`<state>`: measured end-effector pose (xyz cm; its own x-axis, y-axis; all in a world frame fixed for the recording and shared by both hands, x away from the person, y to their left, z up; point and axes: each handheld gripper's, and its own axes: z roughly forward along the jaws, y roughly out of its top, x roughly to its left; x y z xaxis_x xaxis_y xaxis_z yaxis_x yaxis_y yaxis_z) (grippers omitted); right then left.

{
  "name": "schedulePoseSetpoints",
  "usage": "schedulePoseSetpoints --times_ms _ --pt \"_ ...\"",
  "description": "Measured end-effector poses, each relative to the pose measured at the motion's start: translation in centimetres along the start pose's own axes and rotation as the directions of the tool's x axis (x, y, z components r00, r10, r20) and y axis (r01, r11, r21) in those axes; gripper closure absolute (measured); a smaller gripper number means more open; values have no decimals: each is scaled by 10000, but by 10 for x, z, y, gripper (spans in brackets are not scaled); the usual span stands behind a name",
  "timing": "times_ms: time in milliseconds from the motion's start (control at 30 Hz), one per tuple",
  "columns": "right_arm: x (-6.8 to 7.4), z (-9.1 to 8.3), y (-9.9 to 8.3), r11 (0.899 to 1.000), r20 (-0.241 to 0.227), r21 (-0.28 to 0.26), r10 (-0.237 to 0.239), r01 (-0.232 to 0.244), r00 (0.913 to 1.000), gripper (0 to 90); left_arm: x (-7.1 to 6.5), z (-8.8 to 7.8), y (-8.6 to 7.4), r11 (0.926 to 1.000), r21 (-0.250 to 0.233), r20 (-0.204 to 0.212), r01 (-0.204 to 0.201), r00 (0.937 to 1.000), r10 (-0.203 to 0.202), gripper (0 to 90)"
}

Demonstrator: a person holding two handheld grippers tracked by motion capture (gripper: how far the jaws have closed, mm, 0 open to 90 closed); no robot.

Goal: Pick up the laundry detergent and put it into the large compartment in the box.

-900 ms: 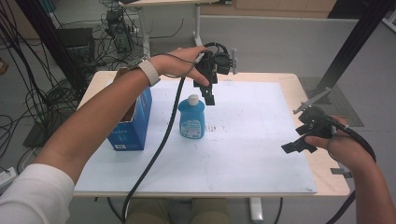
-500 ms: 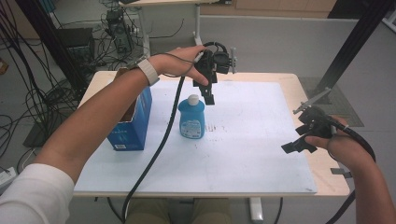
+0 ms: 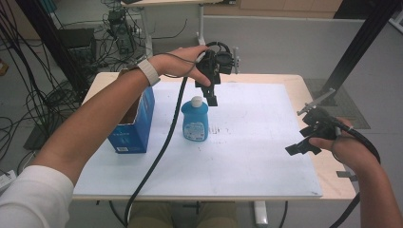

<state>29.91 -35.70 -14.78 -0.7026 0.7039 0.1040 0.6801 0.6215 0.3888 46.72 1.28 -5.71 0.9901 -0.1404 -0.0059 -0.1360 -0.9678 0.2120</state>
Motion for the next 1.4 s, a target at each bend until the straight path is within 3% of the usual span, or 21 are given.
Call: schedulePoseSetpoints --times_ms 800,1400 --pt "1 0 -1 9998 13 83 175 -175 9998 63 8 -3 -23 9994 -332 185 -55 9998 61 73" --pt "6 3 5 9997 30 127 194 -195 9998 63 12 3 -37 9997 -234 286 -119 9995 125 74"
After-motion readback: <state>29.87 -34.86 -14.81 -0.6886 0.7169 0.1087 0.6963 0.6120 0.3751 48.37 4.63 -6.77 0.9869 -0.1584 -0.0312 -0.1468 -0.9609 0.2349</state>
